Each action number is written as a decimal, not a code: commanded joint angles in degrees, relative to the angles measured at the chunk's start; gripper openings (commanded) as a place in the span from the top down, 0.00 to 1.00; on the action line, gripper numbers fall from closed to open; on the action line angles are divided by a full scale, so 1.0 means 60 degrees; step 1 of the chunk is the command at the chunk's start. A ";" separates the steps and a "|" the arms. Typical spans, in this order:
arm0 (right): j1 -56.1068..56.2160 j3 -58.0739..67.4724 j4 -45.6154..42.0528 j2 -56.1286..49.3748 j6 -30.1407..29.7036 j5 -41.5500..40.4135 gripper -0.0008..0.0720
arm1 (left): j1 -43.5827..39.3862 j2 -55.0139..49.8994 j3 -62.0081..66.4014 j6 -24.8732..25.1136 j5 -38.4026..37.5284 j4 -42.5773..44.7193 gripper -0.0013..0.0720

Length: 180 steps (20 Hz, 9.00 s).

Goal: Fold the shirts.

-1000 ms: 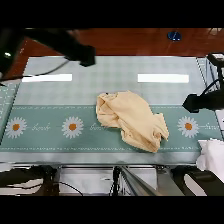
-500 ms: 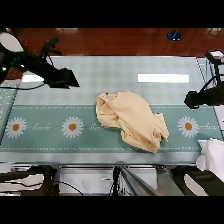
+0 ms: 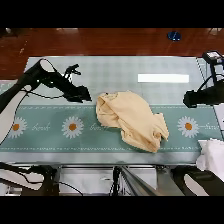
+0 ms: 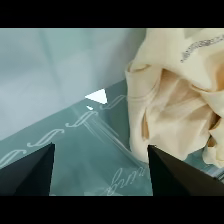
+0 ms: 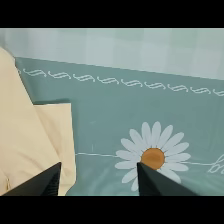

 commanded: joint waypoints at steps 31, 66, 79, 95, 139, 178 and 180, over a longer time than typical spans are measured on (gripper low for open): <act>-0.2441 -0.1643 0.1020 -0.0015 -0.0648 -0.0419 0.26 | -0.0962 -0.2922 0.3060 -0.0127 -0.2718 0.0481 0.94; -0.3982 -0.6630 1.3967 -0.1698 -0.6036 -0.1559 0.96 | -0.0098 -0.1796 0.4426 0.0076 -0.2758 -0.0204 0.94; -0.3982 0.1271 1.2662 0.1654 -0.3293 -0.1515 0.96 | 0.0426 0.4801 0.7264 -0.0787 -0.0907 0.0572 0.94; -0.3982 0.8564 0.9562 0.1654 -0.0576 -0.1636 0.96 | 0.0426 0.9741 0.7267 -0.2204 -0.1647 0.0321 0.94; -0.1045 0.8779 0.3126 -0.8145 -0.0645 -0.3373 0.61 | 0.0419 0.1027 0.3126 0.0947 -0.0925 0.0907 0.94; -0.3949 -0.8291 0.9475 0.1067 -0.1756 -0.3238 0.21 | 0.0430 0.1020 0.3129 0.0951 -0.1173 0.0911 0.94; -0.3643 -0.8291 0.9639 0.1067 -0.1770 -0.3384 0.21 | 0.0430 0.1016 0.3129 0.0951 -0.1166 0.0911 0.94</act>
